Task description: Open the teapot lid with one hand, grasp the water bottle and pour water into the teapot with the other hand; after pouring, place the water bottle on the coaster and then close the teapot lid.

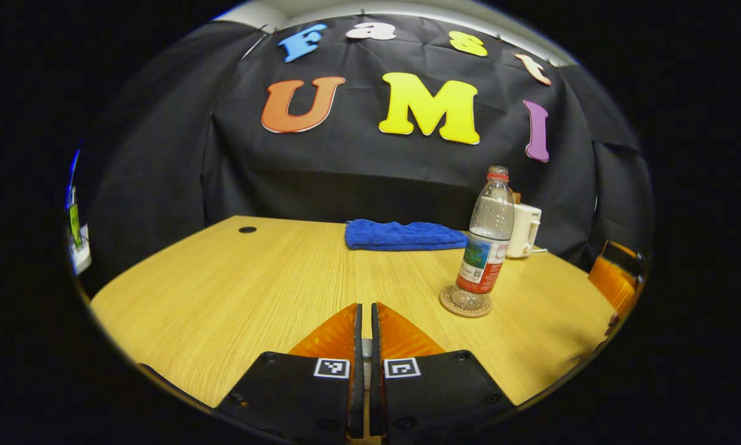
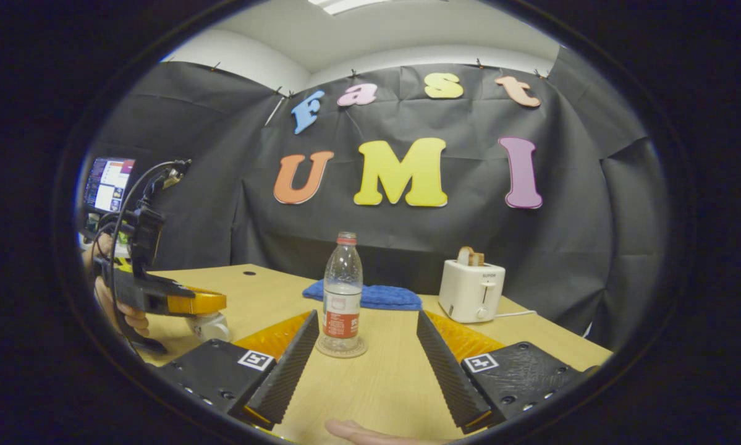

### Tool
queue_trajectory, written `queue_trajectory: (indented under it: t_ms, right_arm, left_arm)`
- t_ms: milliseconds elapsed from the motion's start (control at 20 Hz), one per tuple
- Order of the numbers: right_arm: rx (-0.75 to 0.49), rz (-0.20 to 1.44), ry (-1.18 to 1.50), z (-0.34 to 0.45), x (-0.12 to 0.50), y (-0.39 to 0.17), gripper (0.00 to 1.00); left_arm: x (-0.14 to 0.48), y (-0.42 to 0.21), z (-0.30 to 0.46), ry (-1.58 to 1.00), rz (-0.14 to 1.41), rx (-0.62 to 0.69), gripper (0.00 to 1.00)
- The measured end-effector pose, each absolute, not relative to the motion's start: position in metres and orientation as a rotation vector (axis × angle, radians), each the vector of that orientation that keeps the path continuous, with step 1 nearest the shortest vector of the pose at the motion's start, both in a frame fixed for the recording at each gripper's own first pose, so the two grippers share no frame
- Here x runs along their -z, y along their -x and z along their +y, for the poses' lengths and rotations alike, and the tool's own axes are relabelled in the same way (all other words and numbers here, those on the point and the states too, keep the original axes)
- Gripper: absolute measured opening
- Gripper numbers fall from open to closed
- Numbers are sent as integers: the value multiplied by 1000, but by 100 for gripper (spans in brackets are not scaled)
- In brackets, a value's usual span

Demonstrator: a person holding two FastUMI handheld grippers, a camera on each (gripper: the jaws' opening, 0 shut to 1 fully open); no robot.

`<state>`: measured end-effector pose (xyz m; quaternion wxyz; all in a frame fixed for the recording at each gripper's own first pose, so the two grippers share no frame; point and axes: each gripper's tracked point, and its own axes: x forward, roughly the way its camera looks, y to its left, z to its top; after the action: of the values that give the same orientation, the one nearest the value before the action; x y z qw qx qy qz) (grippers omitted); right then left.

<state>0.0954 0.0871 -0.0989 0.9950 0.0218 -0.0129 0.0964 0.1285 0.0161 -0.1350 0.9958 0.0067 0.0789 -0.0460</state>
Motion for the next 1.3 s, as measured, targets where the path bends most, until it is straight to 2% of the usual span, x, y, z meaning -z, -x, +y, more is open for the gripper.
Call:
queue_trajectory:
  t_ms: [150,400,450,700,800,850,1050,1150,1300]
  right_arm:
    - [-191,-13,-48,90,100,-93,95]
    - [-181,-6,-35,90,101,-88,98]
    - [-173,-9,-34,87,98,-87,98]
    - [-122,-11,-34,72,78,-75,95]
    - [-95,-21,-18,64,64,-66,97]
    - [-70,-23,-12,57,56,-62,98]
    - [-38,-4,-40,43,29,-37,95]
    - [-33,7,-47,37,19,-23,95]
    - [26,75,-55,14,21,-8,98]
  left_arm:
    - [136,-128,17,-45,156,67,8]
    - [133,-124,15,3,182,81,12]
    - [127,-122,16,8,177,70,19]
    - [72,-94,8,-46,79,79,31]
    - [52,-74,1,-52,66,103,40]
    - [44,-64,0,-63,57,111,51]
    - [23,-32,4,-81,58,89,74]
    - [24,-21,1,-66,86,93,99]
    - [12,-5,1,-33,81,94,98]
